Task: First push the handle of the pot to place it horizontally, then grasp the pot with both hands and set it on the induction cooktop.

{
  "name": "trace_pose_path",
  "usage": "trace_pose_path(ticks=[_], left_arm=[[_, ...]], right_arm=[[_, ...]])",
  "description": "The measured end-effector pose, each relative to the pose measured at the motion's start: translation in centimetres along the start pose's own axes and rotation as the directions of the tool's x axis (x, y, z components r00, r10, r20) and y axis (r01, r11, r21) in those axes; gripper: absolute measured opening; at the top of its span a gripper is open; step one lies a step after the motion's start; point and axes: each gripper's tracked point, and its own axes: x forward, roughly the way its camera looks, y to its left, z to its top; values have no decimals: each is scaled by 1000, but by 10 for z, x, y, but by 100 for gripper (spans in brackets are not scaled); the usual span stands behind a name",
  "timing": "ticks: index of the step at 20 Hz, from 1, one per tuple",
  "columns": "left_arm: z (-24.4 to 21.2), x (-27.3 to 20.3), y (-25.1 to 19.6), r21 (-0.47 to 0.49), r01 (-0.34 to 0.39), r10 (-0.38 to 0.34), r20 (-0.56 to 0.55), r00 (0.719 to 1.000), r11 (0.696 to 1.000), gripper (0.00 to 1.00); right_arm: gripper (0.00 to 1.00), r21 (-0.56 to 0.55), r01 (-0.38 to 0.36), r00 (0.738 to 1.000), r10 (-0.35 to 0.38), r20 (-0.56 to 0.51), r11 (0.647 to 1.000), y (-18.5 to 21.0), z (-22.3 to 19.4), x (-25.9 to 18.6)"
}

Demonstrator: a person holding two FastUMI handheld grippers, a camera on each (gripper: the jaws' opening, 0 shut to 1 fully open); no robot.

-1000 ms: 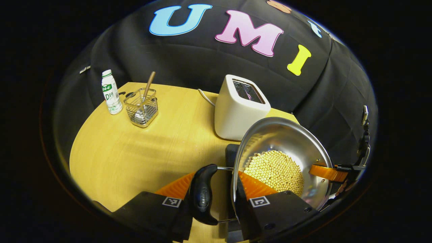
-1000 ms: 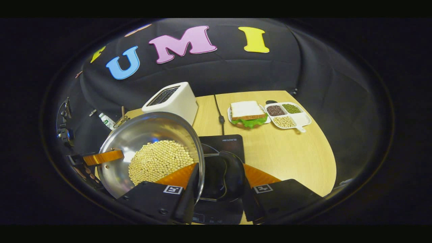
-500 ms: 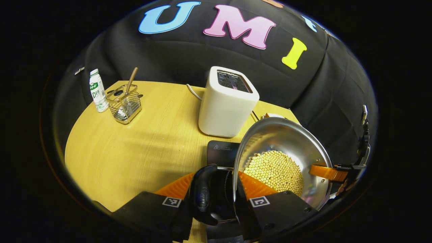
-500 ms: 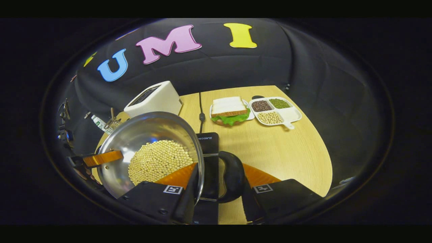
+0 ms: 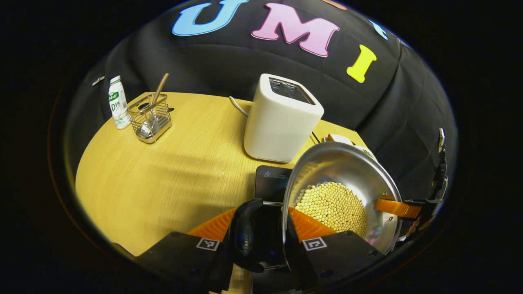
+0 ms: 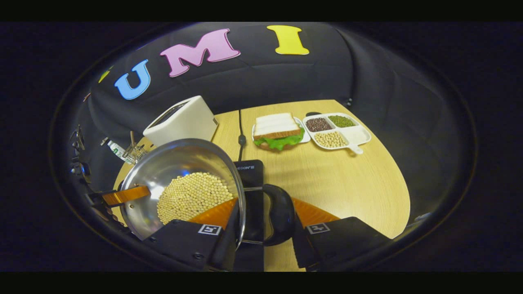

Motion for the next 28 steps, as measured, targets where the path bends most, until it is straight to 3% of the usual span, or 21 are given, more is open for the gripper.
trace_pose_path(ticks=[2, 3, 4, 9, 10, 15, 16, 18, 20, 21, 22, 28], left_arm=[[0, 1, 1, 7, 1, -1, -3, 1000, 1000, 59], [0, 1, 1, 7, 2, -2, -5, 1000, 1000, 58], [-1, 2, 1, 7, 2, -2, -7, 1000, 1000, 60], [-5, 2, 2, 12, -6, 6, -28, 1000, 1000, 61], [-5, 1, 1, 12, -7, 8, -30, 1000, 1000, 61], [-8, 2, 2, 5, -24, 24, -57, 998, 1000, 62], [-8, 1, 3, 14, -41, 41, -64, 997, 999, 63], [-4, -3, 6, 63, -97, 100, -54, 993, 993, 66], [4, -14, 6, 108, -132, 137, -39, 990, 985, 86], [3, -17, 4, 123, -143, 148, -35, 988, 982, 97], [7, -23, 3, 134, -154, 158, -22, 987, 979, 98], [33, -76, -21, 128, -157, 146, 92, 985, 979, 95]], right_arm=[[61, 15, -9, 1000, 9, -5, 1000, 1, -1, 0], [56, 13, -8, 1000, 8, -3, 1000, 1, 0, 0], [61, 6, -8, 1000, 8, 0, 1000, 1, 0, 0], [61, 10, -11, 1000, 11, 3, 1000, 1, 0, -2], [57, 16, -11, 1000, 11, -1, 1000, 1, 0, -1], [61, 43, -22, 1000, 23, -15, 999, 1, 0, -1], [57, 50, -28, 999, 29, -19, 998, 2, -1, -2], [63, 59, -24, 999, 27, -39, 998, 0, -6, -3], [74, 68, -15, 1000, 17, -25, 998, -4, -4, -11], [91, 74, -21, 1000, 22, -11, 997, -3, 1, -17], [100, 83, -25, 1000, 25, 0, 996, -5, 2, -24], [99, 48, -14, 988, 7, 153, 999, -3, 26, -81]])
